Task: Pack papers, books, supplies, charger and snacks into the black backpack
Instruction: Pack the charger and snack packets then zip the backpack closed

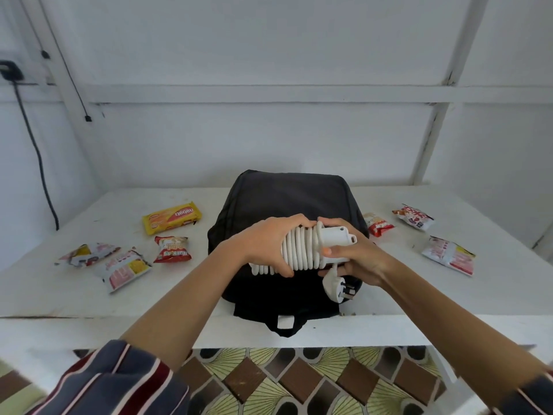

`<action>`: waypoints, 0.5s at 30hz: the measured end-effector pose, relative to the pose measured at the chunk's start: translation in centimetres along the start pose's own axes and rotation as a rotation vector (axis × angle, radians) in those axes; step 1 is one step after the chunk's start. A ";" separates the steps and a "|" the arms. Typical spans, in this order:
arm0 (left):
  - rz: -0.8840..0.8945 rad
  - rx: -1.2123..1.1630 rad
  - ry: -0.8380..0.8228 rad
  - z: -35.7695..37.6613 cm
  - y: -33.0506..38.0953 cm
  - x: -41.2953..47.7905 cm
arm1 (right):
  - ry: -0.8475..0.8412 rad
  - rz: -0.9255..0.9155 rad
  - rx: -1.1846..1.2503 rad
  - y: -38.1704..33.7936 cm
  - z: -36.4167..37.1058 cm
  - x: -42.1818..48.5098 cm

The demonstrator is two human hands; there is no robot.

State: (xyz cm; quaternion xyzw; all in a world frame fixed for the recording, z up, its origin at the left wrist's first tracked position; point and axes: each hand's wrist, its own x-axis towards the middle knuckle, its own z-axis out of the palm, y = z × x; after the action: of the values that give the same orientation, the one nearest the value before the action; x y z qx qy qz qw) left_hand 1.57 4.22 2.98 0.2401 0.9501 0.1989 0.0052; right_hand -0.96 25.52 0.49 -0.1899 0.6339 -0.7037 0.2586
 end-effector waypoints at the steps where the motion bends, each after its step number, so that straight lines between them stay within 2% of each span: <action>1: -0.002 0.004 -0.001 0.0 -0.1 0.0 | -0.008 0.002 0.005 0.1 0.0 0.1; 15: 0.026 0.047 0.002 -0.3 -0.5 0.2 | 0.089 0.009 0.104 0.5 0.6 0.7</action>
State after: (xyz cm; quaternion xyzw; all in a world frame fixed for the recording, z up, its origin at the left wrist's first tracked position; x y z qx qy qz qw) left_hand 1.15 3.82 3.09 0.2525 0.9513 0.1770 -0.0040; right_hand -1.09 24.58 -0.01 -0.1417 0.6081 -0.7424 0.2428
